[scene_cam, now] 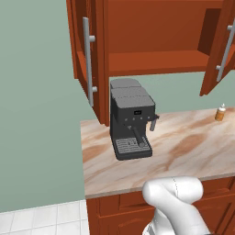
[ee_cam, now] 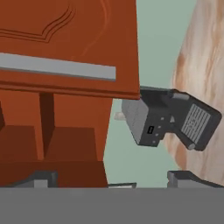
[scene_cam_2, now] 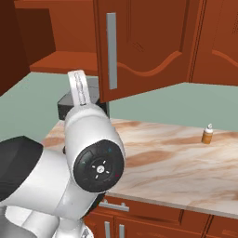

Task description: Close all open cabinet doors.

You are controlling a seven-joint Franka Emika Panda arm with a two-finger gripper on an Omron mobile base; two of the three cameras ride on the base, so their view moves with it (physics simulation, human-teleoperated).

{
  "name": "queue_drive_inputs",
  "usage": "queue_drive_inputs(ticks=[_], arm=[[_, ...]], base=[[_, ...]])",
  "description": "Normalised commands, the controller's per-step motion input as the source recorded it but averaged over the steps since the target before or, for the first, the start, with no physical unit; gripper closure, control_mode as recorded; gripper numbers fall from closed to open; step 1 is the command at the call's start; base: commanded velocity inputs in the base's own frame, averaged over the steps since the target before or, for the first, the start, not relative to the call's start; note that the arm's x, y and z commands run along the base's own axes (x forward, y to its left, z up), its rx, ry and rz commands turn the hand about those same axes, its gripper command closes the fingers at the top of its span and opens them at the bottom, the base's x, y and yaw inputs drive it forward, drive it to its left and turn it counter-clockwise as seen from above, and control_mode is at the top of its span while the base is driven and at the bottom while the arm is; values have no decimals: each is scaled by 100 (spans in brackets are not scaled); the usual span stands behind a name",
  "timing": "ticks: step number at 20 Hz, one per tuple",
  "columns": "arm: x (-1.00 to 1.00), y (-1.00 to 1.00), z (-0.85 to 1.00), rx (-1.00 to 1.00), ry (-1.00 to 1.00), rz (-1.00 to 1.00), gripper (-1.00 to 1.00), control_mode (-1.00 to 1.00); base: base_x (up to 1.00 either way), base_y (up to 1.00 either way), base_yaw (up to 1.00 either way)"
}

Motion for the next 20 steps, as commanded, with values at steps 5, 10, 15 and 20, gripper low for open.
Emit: queue_drive_inputs(ticks=[5, 10, 15, 20], arm=[[16, -35, 0, 12, -29, 10, -100, -100], [39, -20, 0, 13, -15, 11, -100, -100], [53, -2, 0, 6, -1, 13, -100, -100], [49, 0, 1, 0, 0, 12, -100, -100]], base=[[0, 0, 0], [0, 0, 0], [0, 0, 0], [0, 0, 0]])
